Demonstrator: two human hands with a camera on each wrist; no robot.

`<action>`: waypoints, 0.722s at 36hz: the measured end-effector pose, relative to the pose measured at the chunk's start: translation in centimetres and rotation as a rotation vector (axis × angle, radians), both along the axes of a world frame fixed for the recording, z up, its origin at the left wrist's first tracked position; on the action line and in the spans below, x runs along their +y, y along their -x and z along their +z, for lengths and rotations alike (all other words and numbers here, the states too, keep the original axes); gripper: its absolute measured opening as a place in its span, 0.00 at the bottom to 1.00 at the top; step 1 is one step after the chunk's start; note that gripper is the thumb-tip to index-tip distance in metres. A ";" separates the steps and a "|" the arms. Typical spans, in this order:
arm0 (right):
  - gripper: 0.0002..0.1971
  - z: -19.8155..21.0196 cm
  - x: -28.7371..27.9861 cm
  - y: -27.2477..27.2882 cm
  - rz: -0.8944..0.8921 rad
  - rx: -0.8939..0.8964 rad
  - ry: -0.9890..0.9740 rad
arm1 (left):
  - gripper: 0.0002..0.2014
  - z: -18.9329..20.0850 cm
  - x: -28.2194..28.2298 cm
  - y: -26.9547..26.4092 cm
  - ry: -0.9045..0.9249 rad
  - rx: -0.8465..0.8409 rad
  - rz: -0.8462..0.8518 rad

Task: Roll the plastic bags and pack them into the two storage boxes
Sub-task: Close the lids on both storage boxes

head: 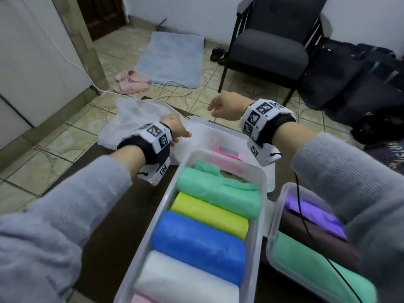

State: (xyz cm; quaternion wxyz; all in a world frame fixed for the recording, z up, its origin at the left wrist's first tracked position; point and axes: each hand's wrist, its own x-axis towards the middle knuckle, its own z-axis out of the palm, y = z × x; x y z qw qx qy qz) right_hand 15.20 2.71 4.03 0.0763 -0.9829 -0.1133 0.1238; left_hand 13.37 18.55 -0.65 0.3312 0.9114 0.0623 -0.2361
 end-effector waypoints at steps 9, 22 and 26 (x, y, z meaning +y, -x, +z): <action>0.18 -3.4 0.3 -4.4 -0.026 0.005 0.031 | 0.11 -3.1 0.8 -1.4 0.093 -0.021 0.084; 0.29 -9.4 4.1 -6.2 0.027 0.193 -0.073 | 0.12 -6.2 1.9 -1.3 0.300 0.019 0.180; 0.25 -9.9 4.3 -6.3 -0.007 0.168 -0.130 | 0.12 -5.9 1.6 -0.9 0.351 -0.024 0.181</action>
